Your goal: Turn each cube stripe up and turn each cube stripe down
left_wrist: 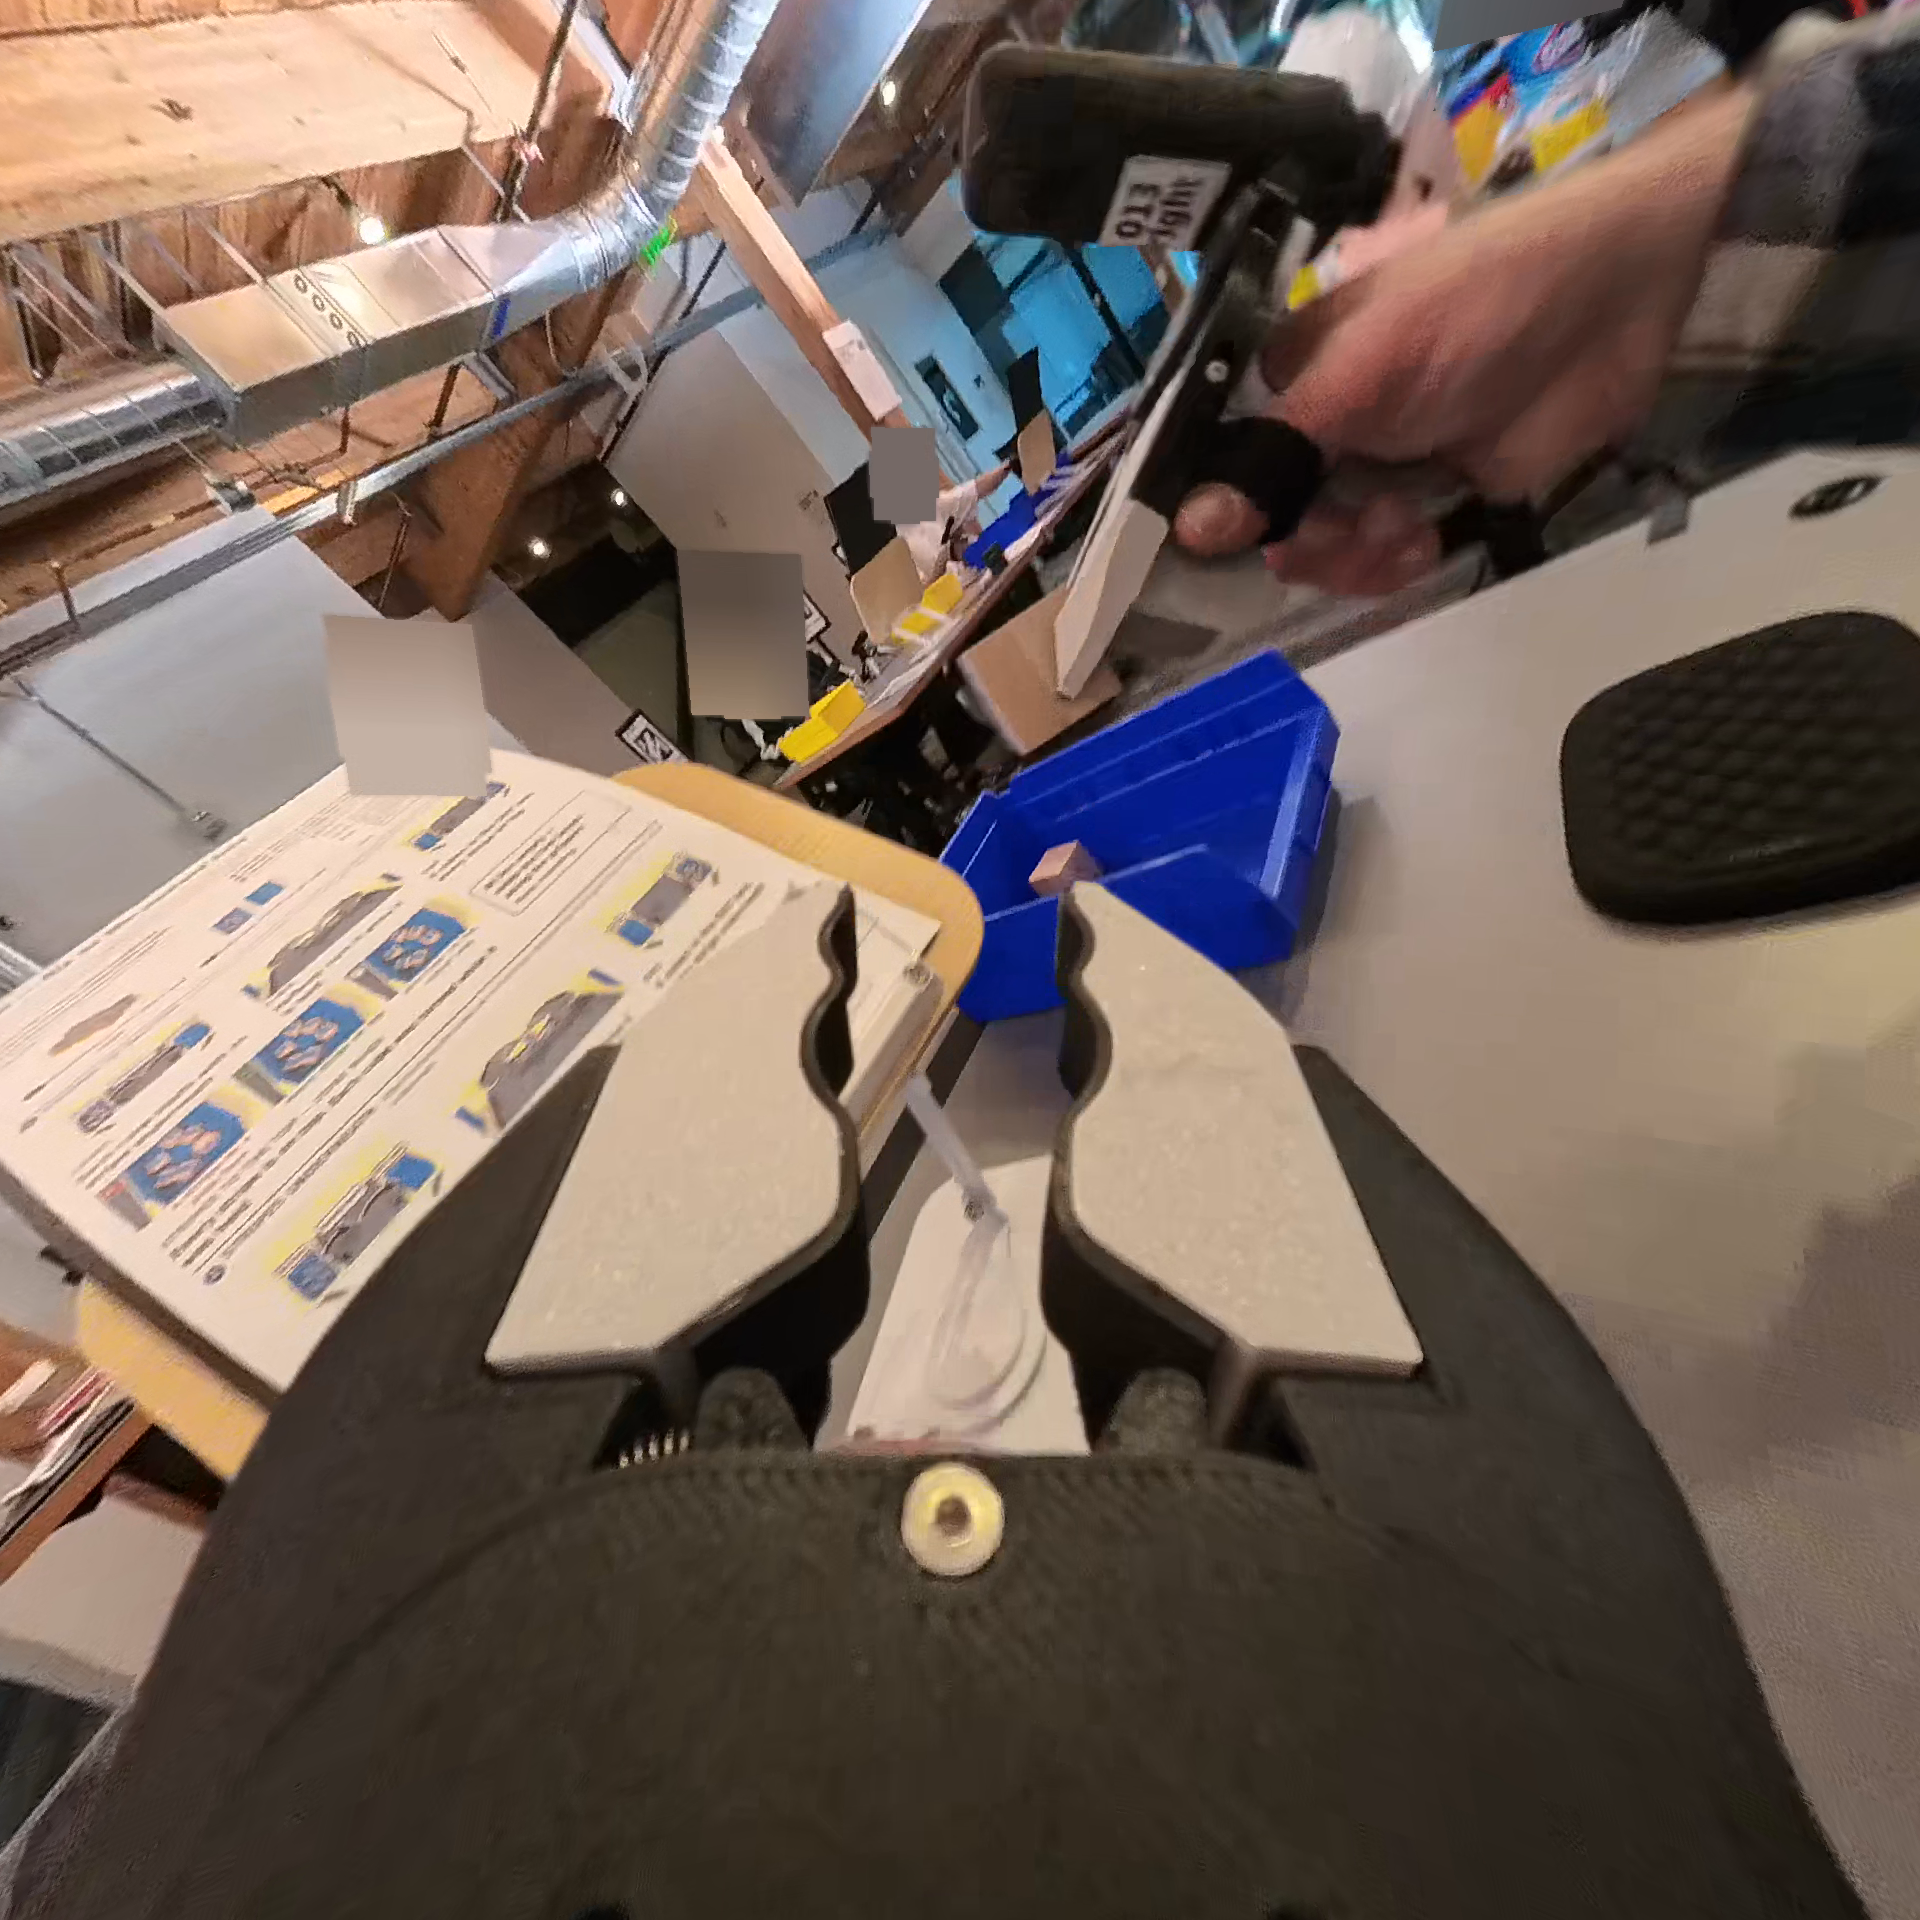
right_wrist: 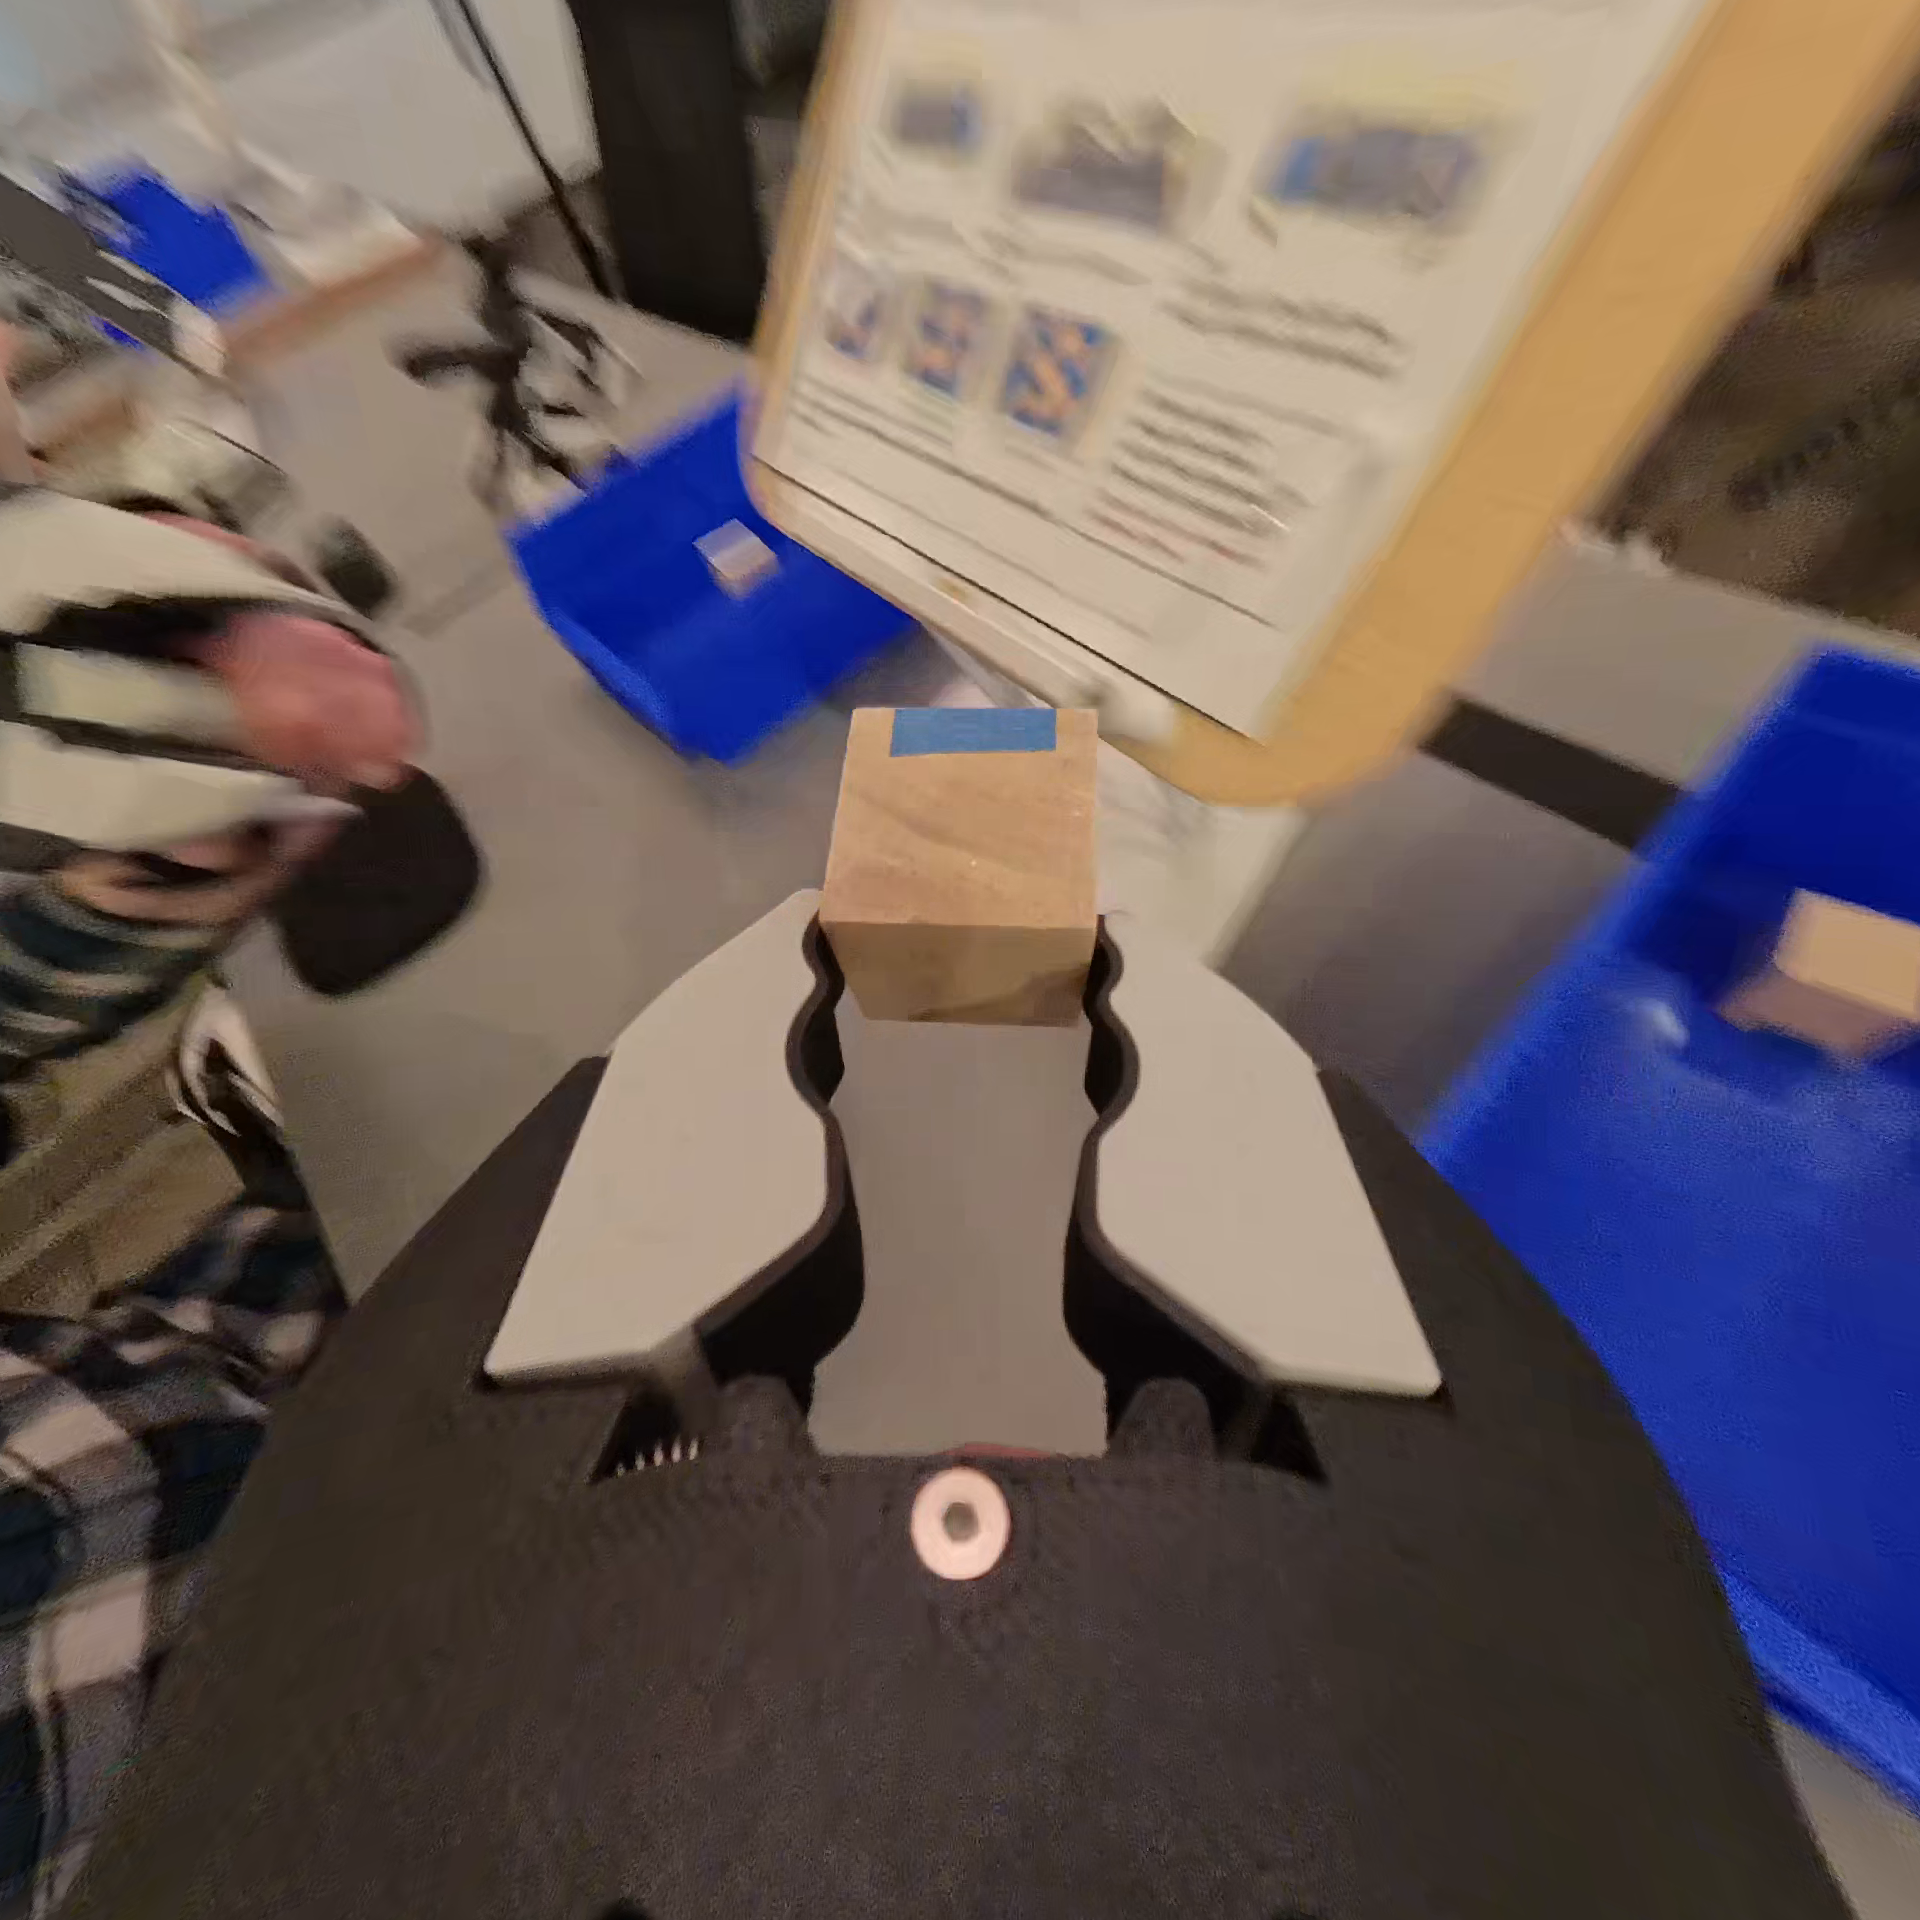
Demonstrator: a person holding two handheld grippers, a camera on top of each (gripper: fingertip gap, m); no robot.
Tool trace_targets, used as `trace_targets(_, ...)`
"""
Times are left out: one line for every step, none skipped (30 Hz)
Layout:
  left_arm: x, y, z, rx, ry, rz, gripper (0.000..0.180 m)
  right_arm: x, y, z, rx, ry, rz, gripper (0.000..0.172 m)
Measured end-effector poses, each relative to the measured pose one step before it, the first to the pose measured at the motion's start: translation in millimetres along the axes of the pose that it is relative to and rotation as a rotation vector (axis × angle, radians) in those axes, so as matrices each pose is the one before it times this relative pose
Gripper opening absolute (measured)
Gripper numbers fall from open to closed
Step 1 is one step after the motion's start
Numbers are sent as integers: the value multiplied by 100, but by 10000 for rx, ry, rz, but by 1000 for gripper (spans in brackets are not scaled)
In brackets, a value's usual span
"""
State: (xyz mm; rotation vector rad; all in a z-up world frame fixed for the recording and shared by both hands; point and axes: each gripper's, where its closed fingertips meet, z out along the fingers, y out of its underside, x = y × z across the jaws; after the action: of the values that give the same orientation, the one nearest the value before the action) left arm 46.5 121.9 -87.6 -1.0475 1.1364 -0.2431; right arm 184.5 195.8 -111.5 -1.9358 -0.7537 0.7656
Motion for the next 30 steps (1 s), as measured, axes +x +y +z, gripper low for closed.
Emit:
trace_targets(-185, 440, -331, -164, -4, 37, 35, 2855, 800, -306, -771, 461, 219, 45)
trace_targets(-205, 297, -342, -47, -50, -3, 35, 2885, 842, -129, -811, 548, 172, 45)
trace_targets(-169, 272, -300, -38, -28, -56, 35, 2956, 862, 75, -882, 753, -24, 45)
trace_targets(-117, 303, -238, -65, -1, -75, 34, 2827, 947, 428, -940, 707, -4, 45)
trace_targets(-79, 309, -194, -65, 2, -41, 34, 1975, 860, 850, -873, 110, 252, 45)
trace_targets(-98, 249, -185, -28, -30, 19, 34, 1389, 646, 1086, -778, -268, 401, 45)
trace_targets(-81, 245, -170, -23, -25, 42, 33, 1732, 532, 1185, -817, 72, 266, 45)
trace_targets(-71, 249, -133, -36, -1, 6, 32, 1894, 551, 1244, -898, 341, 154, 45)
trace_targets(-89, 213, -119, -21, 6, -37, 32, 1039, 470, 1325, -899, -52, 184, 45)
trace_targets(-124, 218, -141, -25, -2, -51, 31, 252, 254, 1266, -813, -380, 148, 45)
trace_targets(-155, 214, -167, -24, -22, -41, 32, 539, 61, 1121, -742, -14, 58, 45)
trace_targets(-161, 209, -203, -17, -32, -35, 31, 909, -9, 993, -737, 327, 24, 45)
trace_targets(-159, 257, -214, -29, -26, -20, 31, 635, -117, 915, -653, 160, 51, 45)
trace_targets(-155, 300, -220, -62, -21, 4, 31, 436, -377, 779, -450, 22, 84, 46)
trace_targets(-202, 331, -233, -69, -40, 21, 31, 588, -601, 578, -248, 125, 146, 46)
trace_targets(-222, 337, -257, -61, -53, 0, 31, 636, -604, 464, -182, 193, 162, 46)
trace_targets(-198, 328, -227, -57, -20, -37, 31, 370, -507, 462, -199, 47, 134, 46)
trace_targets(-162, 357, -179, -71, 5, -44, 32, 231, -461, 472, -190, -39, 149, 46)
trace_targets(-152, 364, -149, -75, -1, -26, 31, 304, -418, 431, -178, 8, 158, 46)
trace_targets(-170, 302, -124, -47, -17, -7, 31, 215, -448, 355, -120, -19, 142, 47)
trace_targets(-134, 299, -75, -52, -5, -20, 32, 41, -601, 100, 39, -41, 108, 46)
trace_targets(-91, 269, -30, -53, 18, -30, 31, -33, -616, -61, 76, -3, 25, 46)
trace_targets(-45, 239, 5, -40, 31, -27, 32, -195, -525, -70, 78, -101, 11, 46)
trace_targets(-11, 215, 29, -44, 38, -10, 32, -245, -287, -70, 12, -176, 34, 46)
trace_targets(-33, 205, 25, -56, 15, 25, 32, -140, -130, -154, -9, -126, 25, 47)
trace_targets(-58, 171, 3, -59, 3, 40, 32, -165, -126, -291, 90, -117, -19, 52)
trace_targets(-111, 125, -52, -20, -9, 26, 32, -167, -131, -482, 208, -111, -40, 56)
trace_targets(-211, 113, -101, -22, -54, 25, 32, 54, -77, -639, 272, -16, -23, 56)
trace_targets(-298, 162, -114, -52, -72, 25, 31, 132, -26, -683, 303, -16, 1, 56)
trace_targets(-354, 168, -154, -50, -70, 8, 32, -30, 76, -691, 300, -95, -11, 59)
